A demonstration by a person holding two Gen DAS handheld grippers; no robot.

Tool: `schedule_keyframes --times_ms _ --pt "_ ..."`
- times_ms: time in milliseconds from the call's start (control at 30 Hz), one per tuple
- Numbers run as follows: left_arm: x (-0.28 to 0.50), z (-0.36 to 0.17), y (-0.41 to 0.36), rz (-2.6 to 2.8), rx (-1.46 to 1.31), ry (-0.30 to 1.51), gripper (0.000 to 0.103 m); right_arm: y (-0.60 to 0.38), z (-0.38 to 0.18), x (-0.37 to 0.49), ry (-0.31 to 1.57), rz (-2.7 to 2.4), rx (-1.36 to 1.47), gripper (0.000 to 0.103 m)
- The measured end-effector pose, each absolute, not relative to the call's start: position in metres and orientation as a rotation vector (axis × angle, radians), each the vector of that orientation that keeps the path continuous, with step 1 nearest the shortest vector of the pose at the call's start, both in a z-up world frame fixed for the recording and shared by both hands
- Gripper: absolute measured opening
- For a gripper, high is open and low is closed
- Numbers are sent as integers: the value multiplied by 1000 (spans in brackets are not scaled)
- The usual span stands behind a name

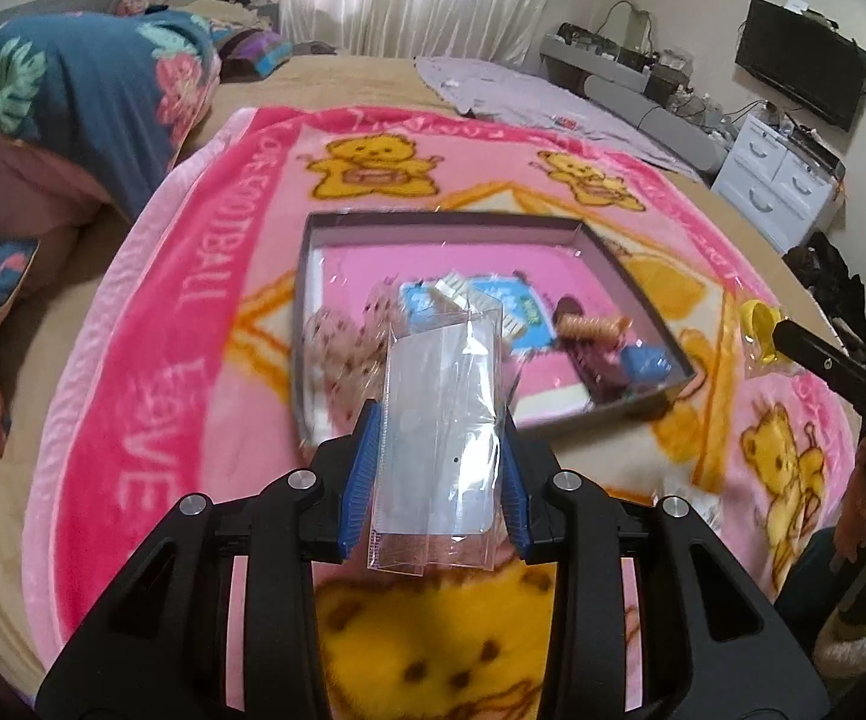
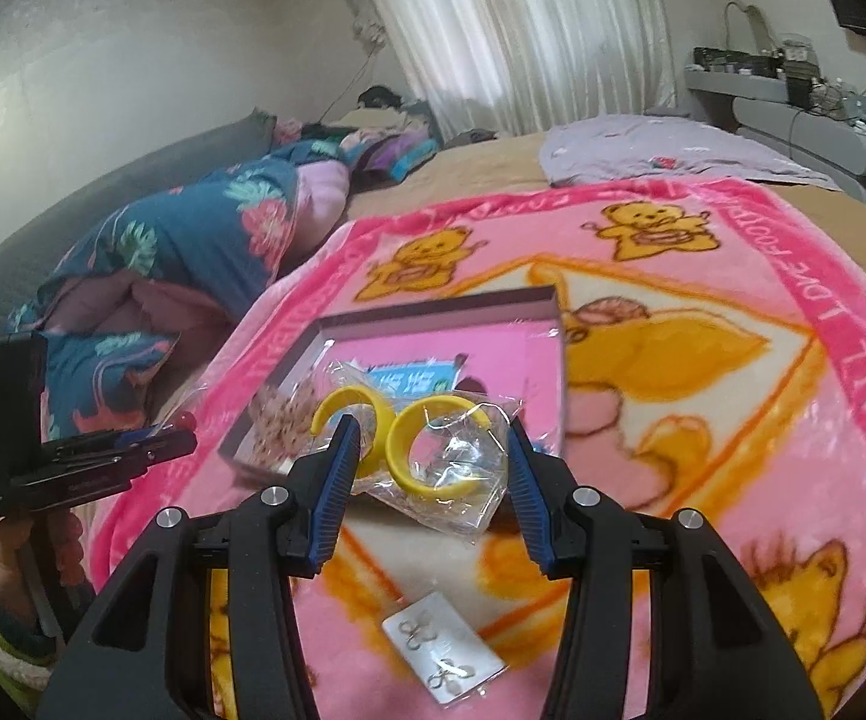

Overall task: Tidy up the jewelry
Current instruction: 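Carry the plastic sleeve with the left tool over the box while the right tool carries the hair ties there, then open the left tool to drop the sleeve in the box while the right tool releases the hair ties inside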

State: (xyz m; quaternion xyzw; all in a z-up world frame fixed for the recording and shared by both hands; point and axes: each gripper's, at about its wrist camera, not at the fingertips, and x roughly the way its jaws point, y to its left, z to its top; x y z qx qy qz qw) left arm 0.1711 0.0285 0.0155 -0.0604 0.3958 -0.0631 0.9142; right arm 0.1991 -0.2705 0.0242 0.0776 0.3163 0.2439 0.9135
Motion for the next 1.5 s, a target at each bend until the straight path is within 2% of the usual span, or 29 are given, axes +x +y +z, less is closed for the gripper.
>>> schedule_keyframes --times_ms 400,800,1333,1500 --pt "207 40 5 -177 -114 766 28 -287 44 216 603 449 179 47" --pt "244 23 5 -179 -137 806 28 -276 57 246 588 437 157 47" --pt "272 -28 17 -111 -122 886 30 -236 -10 277 734 424 51 47" --pt "271 -29 18 -98 -113 888 38 -221 -25 277 773 452 16 47"
